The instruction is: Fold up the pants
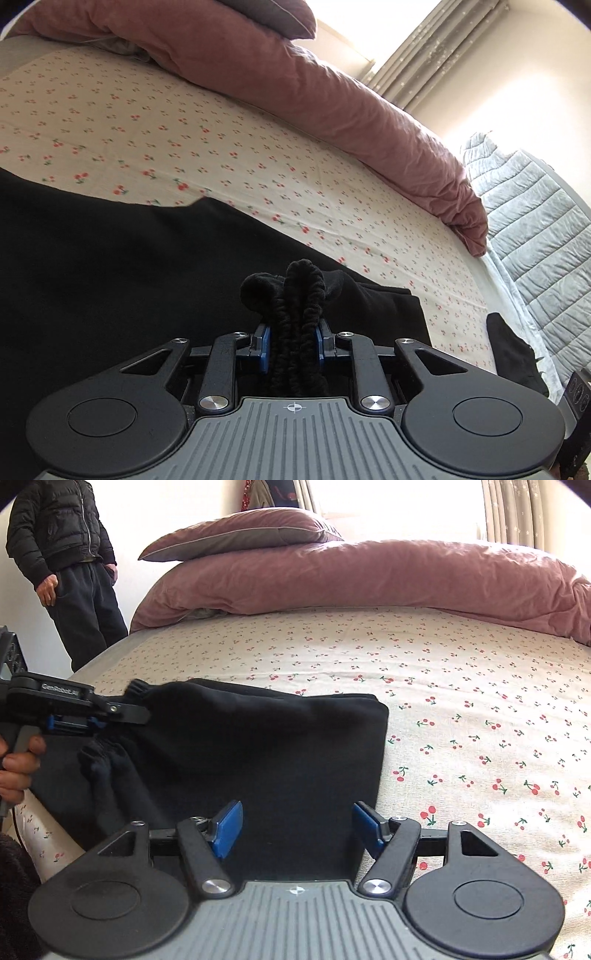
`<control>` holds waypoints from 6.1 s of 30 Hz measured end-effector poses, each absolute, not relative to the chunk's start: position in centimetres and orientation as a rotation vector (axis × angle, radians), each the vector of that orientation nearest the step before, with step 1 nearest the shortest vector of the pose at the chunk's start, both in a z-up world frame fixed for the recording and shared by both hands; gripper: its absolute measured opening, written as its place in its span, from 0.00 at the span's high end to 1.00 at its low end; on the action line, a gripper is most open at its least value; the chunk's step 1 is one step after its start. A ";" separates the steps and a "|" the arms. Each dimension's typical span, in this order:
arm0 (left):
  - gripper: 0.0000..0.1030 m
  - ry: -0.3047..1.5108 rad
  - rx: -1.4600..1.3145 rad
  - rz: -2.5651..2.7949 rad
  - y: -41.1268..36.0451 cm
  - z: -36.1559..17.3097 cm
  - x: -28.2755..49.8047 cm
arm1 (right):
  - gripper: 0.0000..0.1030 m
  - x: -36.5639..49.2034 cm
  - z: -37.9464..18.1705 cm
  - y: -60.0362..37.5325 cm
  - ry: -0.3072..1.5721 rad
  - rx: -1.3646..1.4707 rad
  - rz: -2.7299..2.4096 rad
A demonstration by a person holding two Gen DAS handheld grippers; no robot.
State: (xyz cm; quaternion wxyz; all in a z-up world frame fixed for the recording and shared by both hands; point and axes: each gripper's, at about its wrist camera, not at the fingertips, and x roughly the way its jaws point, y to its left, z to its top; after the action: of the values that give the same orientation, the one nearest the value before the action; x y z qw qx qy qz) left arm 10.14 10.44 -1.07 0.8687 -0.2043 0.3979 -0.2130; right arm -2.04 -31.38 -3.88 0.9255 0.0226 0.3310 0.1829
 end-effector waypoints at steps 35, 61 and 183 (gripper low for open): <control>0.70 0.654 -0.239 -0.084 22.6 1.6 6.9 | 0.31 1.7 -4.6 -23.8 0.701 0.010 0.498; 0.65 0.775 0.039 -0.243 17.9 -0.8 4.0 | 0.34 1.2 -5.3 -22.7 0.780 -0.058 0.527; 0.93 0.707 -0.441 -0.144 36.0 4.1 8.4 | 0.36 9.8 -3.9 -11.7 0.866 0.280 0.751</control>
State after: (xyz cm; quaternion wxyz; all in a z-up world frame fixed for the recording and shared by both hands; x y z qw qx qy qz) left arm 8.44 36.00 4.10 0.9119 -0.2140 0.3430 -0.0700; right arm 9.75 -11.67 -3.89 0.8309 0.1318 0.4084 0.3542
